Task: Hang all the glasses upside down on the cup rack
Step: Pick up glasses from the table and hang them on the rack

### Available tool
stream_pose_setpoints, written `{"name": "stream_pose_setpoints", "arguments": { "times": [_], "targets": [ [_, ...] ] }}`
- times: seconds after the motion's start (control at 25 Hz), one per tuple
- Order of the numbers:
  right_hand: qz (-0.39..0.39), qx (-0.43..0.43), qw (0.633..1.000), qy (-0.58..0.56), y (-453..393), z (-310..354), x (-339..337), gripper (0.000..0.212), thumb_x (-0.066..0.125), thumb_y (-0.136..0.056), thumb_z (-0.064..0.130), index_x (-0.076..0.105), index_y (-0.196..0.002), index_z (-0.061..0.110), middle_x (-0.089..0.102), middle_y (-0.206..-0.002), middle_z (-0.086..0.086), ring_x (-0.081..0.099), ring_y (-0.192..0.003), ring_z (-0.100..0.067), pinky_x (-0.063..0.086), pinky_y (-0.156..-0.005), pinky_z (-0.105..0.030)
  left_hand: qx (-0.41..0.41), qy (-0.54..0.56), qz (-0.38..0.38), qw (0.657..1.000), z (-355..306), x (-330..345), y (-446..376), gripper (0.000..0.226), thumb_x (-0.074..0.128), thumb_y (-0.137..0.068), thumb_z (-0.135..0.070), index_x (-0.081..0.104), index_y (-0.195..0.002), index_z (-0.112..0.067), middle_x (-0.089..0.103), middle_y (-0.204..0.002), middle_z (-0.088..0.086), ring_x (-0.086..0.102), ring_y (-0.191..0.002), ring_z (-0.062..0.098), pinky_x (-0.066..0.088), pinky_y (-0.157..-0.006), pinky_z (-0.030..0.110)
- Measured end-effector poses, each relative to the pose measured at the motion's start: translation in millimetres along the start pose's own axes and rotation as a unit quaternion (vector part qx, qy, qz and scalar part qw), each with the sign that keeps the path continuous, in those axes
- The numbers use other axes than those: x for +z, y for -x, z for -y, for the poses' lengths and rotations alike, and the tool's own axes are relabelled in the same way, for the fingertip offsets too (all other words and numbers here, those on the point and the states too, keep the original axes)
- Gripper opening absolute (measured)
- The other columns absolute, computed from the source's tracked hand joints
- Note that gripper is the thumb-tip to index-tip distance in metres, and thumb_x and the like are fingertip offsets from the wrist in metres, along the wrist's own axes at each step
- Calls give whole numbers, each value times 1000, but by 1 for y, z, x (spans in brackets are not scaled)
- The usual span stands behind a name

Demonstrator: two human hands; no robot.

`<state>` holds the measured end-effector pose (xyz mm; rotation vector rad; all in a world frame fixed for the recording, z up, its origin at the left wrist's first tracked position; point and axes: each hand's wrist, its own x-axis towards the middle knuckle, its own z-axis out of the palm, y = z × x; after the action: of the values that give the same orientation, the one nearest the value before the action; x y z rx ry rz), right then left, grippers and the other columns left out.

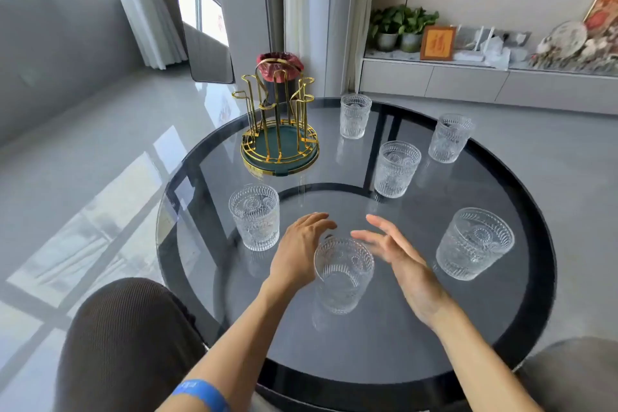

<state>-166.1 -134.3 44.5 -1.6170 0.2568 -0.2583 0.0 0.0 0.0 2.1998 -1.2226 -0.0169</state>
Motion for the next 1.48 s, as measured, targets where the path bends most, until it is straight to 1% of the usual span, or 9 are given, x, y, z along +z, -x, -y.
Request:
{"name": "stream_pose_setpoints", "arguments": {
  "times": [0.12,0.24,0.36,0.48,0.68,1.04,1.16,1.32,1.48],
  "targets": [
    [79,0,997,11,5,-8,15,92,82,-66,53,33,-144,44,50,-145,11,44,-135,-10,35,-109,-30,0,-13,-13,1000,1,1,-1,43,71,-82,-29,64,-124,-21,57,-141,1,49,-132,19,37,-107,31],
    [16,-59,987,148,3,6,36,92,89,-55,45,39,-131,57,59,-123,30,54,-119,2,38,-93,-7,-20,0,24,1000,-5,-3,4,50,68,-84,-28,58,-132,-21,49,-148,1,41,-139,18,31,-114,32],
    [-45,-46,996,62,-3,29,36,79,89,-50,40,53,-121,48,72,-107,12,66,-102,-8,50,-85,-21,-81,121,12,989,-26,-14,18,34,68,-83,-20,67,-117,-16,67,-126,2,60,-118,18,45,-101,38],
    [-73,-53,988,-125,-12,59,31,74,88,-51,40,59,-119,34,74,-100,-10,69,-91,-24,53,-79,-31,-139,363,-99,916,-63,-33,34,23,49,-93,-9,69,-84,-16,68,-74,-1,58,-68,13,49,-62,35],
    [-106,-96,962,-231,-53,103,43,86,92,-47,41,56,-124,31,76,-106,-2,71,-98,-16,46,-89,-36,-196,664,-59,719,-80,-102,22,42,54,-89,-43,65,-118,-15,72,-116,13,69,-101,31,59,-85,40],
    [-108,-85,985,-104,-102,84,91,62,72,-75,56,46,-129,41,63,-125,8,64,-108,-5,49,-89,-31,-176,479,-276,814,-23,-208,-60,59,86,-63,-35,61,-114,-18,73,-104,8,74,-79,14,59,-64,28],
    [-78,-93,990,71,-93,49,109,66,63,-71,67,44,-130,45,51,-133,24,51,-119,3,45,-97,-29,-121,349,-291,883,2,-218,-92,47,88,-68,-30,64,-108,-23,68,-111,4,71,-96,28,60,-80,51],
    [-50,-128,964,228,-81,10,117,63,63,-74,64,38,-130,50,43,-132,31,44,-124,4,41,-101,-24,-79,124,-248,957,27,-206,-124,48,84,-69,-42,67,-112,-32,68,-118,-1,58,-115,23,49,-94,41],
    [-37,-92,971,218,-72,-18,122,85,70,-61,63,23,-132,56,39,-134,36,47,-120,6,40,-96,-16,-64,15,-222,973,43,-186,-137,51,80,-70,-48,65,-117,-34,69,-117,-3,49,-108,17,36,-78,32]
  ]
}}
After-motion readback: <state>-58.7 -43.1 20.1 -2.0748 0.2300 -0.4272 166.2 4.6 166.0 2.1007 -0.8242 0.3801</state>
